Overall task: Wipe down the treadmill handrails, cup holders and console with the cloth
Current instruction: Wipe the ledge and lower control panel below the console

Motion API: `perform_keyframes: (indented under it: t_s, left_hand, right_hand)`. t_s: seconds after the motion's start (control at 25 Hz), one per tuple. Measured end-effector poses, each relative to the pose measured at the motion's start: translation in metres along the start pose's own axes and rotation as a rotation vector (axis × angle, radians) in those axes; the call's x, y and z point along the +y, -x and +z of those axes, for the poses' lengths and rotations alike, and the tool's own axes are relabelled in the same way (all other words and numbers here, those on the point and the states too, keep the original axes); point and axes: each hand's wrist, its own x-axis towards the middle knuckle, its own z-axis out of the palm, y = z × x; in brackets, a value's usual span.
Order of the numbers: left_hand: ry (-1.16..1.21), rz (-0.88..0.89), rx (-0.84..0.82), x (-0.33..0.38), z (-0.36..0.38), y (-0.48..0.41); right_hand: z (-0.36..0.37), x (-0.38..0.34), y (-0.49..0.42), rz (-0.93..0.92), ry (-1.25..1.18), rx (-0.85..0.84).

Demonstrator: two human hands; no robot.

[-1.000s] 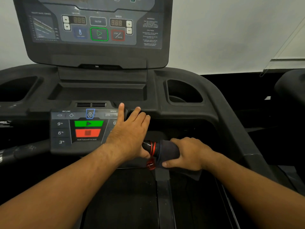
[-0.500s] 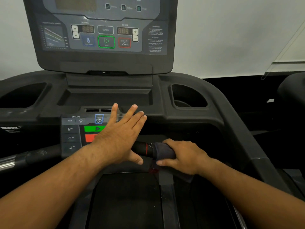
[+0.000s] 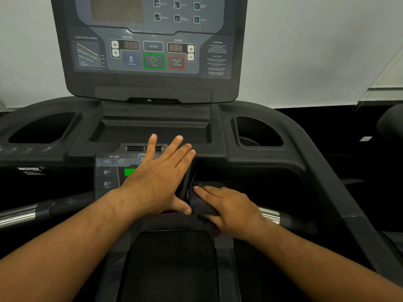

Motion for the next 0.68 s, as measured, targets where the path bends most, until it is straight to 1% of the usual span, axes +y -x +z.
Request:
perform_keyframes:
  t_s: [0.12, 0.2, 0.24, 0.32, 0.4, 0.52, 0.56, 0.6, 0.64, 0.68]
  left_hand:
    - [-0.013, -0.004, 0.010, 0.000, -0.003, 0.001]
    - [-0.027, -0.007, 0.004, 0.001, -0.004, 0.003]
    - [-0.031, -0.010, -0.001, 0.001, -0.005, 0.004]
    - [-0.033, -0.013, -0.021, 0.002, -0.005, 0.006]
    - [-0.027, -0.014, -0.038, 0.004, -0.007, 0.006]
    - [-0.021, -0.009, -0.062, 0.005, -0.010, 0.010]
    - [-0.024, -0.009, -0.067, 0.005, -0.011, 0.011]
    - [-0.024, -0.015, -0.073, 0.004, -0.011, 0.012]
    - [-0.023, -0.023, -0.083, 0.002, -0.011, 0.014]
    - [-0.023, -0.029, -0.093, 0.001, -0.012, 0.015]
  right_hand:
    - [-0.013, -0.006, -0.022, 0.206, -0.117, -0.275]
    - [-0.018, -0.009, -0.038, 0.327, -0.175, -0.369]
    - [-0.021, -0.011, -0.041, 0.342, -0.170, -0.382]
    - [-0.018, -0.013, -0.040, 0.292, -0.104, -0.324]
    - [-0.012, -0.015, -0.031, 0.158, 0.002, -0.191]
    - [0.008, -0.007, -0.018, -0.107, 0.113, 0.066]
    - [0.014, -0.003, -0.013, -0.186, 0.119, 0.164]
    - [0.015, 0.000, -0.011, -0.216, 0.071, 0.197]
    - [0.011, 0.001, -0.010, -0.175, -0.010, 0.123]
    - [0.003, -0.001, -0.012, -0.068, -0.074, -0.014]
